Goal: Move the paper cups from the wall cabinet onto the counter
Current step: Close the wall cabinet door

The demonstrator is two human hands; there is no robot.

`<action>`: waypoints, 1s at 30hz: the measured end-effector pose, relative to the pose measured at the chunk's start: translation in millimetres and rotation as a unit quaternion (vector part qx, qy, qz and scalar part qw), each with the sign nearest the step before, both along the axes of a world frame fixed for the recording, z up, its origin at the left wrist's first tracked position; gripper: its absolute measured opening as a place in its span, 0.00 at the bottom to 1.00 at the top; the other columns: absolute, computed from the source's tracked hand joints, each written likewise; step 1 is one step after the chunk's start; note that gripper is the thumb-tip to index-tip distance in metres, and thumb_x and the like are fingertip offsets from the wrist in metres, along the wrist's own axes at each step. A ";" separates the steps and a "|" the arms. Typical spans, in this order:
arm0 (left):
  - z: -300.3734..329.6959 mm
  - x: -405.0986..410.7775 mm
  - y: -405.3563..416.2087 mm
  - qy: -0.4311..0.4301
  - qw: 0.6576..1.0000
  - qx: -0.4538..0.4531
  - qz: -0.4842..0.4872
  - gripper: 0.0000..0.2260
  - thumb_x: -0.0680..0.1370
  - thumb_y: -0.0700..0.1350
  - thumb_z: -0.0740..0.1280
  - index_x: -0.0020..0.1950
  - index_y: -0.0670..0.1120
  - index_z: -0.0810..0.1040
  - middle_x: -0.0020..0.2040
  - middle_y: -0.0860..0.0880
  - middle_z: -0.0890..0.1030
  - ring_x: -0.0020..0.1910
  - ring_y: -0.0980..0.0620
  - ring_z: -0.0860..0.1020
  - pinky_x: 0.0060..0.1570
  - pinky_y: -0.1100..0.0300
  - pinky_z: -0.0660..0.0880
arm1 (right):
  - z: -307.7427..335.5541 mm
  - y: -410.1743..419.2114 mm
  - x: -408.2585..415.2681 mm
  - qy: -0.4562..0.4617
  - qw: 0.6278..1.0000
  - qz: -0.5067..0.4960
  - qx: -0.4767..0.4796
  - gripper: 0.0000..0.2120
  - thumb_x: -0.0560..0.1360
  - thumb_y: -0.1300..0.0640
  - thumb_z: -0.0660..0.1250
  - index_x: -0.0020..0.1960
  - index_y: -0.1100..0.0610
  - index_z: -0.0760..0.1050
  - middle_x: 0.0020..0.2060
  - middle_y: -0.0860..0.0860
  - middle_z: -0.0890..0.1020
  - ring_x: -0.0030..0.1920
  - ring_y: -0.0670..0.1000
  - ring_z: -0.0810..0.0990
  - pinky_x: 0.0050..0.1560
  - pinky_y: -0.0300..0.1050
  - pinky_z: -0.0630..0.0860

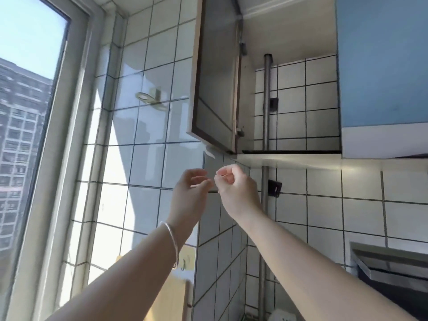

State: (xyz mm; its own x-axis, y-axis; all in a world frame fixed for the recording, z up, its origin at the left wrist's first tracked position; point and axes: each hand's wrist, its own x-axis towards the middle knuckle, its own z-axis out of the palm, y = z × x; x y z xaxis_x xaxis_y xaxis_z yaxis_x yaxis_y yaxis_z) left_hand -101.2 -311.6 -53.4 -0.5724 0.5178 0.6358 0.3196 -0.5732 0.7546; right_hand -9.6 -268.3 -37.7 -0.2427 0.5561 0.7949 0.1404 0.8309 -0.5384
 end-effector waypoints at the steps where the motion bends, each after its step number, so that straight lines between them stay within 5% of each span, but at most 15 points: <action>1: 7.0 -4.5 7.8 0.000 1.000 0.009 0.009 0.09 0.74 0.39 0.65 0.51 0.52 0.75 0.53 0.48 0.81 0.49 0.49 0.80 0.52 0.51 0.76 | 8.8 7.0 -4.8 0.008 1.000 0.001 0.008 0.08 0.77 0.54 0.61 0.54 0.54 0.75 0.43 0.48 0.79 0.44 0.49 0.77 0.38 0.38 0.73; 5: 29.2 -27.2 34.6 -0.006 0.998 0.052 0.035 0.14 0.74 0.39 0.64 0.58 0.50 0.71 0.52 0.51 0.77 0.43 0.56 0.77 0.46 0.57 0.76 | 35.9 29.4 -27.4 0.020 0.999 -0.001 0.041 0.11 0.77 0.54 0.62 0.57 0.56 0.74 0.46 0.48 0.78 0.46 0.49 0.76 0.43 0.41 0.73; 9: 41.8 -54.3 59.2 0.016 0.996 0.068 0.061 0.18 0.74 0.38 0.63 0.63 0.50 0.70 0.55 0.51 0.76 0.51 0.51 0.77 0.56 0.53 0.75 | 54.3 46.4 -54.5 0.028 0.996 -0.021 0.084 0.15 0.76 0.54 0.62 0.62 0.54 0.71 0.53 0.50 0.78 0.50 0.51 0.77 0.44 0.41 0.70; 14: 58.8 -81.0 80.2 0.113 0.986 0.089 0.085 0.18 0.75 0.41 0.64 0.64 0.50 0.71 0.59 0.52 0.77 0.54 0.53 0.77 0.55 0.58 0.74 | 69.3 60.4 -78.5 0.043 0.986 -0.051 0.150 0.20 0.73 0.51 0.66 0.63 0.55 0.70 0.56 0.50 0.76 0.56 0.52 0.76 0.53 0.51 0.76; 19: 71.3 -78.2 96.0 0.189 0.972 0.114 0.079 0.15 0.72 0.42 0.61 0.56 0.56 0.71 0.53 0.52 0.81 0.54 0.51 0.78 0.52 0.55 0.76 | 82.3 71.2 -89.7 0.052 0.969 -0.091 0.222 0.20 0.70 0.50 0.69 0.60 0.56 0.73 0.56 0.51 0.76 0.58 0.54 0.75 0.58 0.52 0.74; 25: 64.1 -62.2 120.8 0.111 0.976 0.182 0.043 0.12 0.74 0.40 0.63 0.41 0.58 0.68 0.30 0.63 0.75 0.30 0.62 0.71 0.35 0.62 0.68 | 79.2 77.6 -79.8 0.024 0.942 -0.129 0.309 0.15 0.72 0.54 0.67 0.56 0.60 0.75 0.52 0.54 0.77 0.56 0.55 0.75 0.53 0.48 0.74; 30: 64.5 -40.4 132.4 0.171 0.964 0.192 0.064 0.15 0.73 0.43 0.66 0.48 0.64 0.70 0.42 0.59 0.78 0.44 0.57 0.76 0.45 0.57 0.73 | 79.7 91.1 -51.1 0.057 0.938 -0.134 0.316 0.13 0.71 0.53 0.66 0.53 0.58 0.74 0.49 0.52 0.77 0.52 0.53 0.76 0.49 0.50 0.76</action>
State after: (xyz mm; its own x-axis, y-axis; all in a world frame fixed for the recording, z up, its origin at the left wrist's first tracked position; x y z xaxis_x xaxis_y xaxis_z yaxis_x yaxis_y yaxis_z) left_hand -141.6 -179.2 11.1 -0.3391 0.1449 0.9295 0.5988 -0.7288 0.3321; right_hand -60.6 -177.2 42.0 -0.0541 -0.0051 0.9985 0.3616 0.9320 0.0243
